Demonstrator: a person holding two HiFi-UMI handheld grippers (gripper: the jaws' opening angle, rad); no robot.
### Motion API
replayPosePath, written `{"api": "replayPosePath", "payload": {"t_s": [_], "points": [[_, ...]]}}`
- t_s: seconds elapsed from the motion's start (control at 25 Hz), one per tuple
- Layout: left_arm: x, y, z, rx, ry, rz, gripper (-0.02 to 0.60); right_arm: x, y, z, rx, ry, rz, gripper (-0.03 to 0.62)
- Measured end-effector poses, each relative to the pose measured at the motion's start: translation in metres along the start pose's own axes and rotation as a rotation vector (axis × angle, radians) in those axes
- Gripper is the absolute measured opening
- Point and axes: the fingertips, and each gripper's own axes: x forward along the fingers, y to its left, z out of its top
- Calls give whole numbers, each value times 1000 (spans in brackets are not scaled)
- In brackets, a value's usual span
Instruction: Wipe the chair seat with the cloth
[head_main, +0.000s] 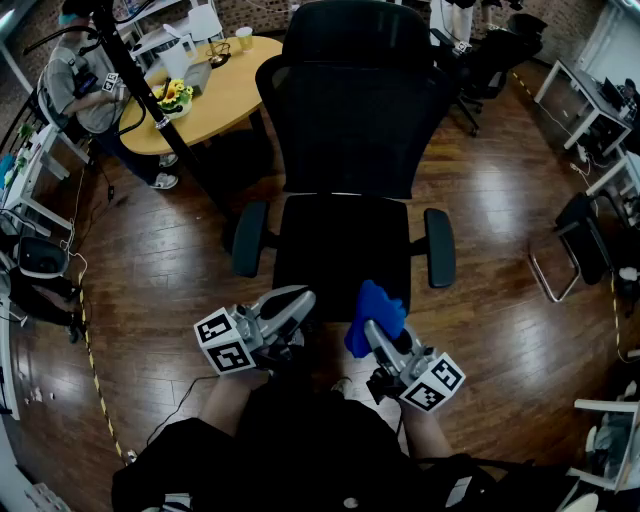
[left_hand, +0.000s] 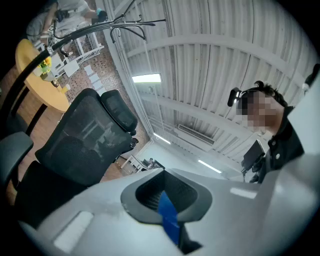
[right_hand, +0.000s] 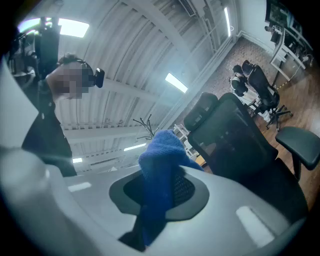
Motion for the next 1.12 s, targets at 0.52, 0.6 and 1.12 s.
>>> {"api": "replayPosePath", "payload": {"t_s": [0.52,0.6,1.12], "points": [[24,130,77,-96,31,-101,-8,131,-94,1,-80,139,-196,62],[30,150,86,-116,39,-85,-8,149,-121,-5,-77,199,-231,62],[50,261,54,-254,-51,145,-8,306,-363,-154,-41,561,-176,63]]}}
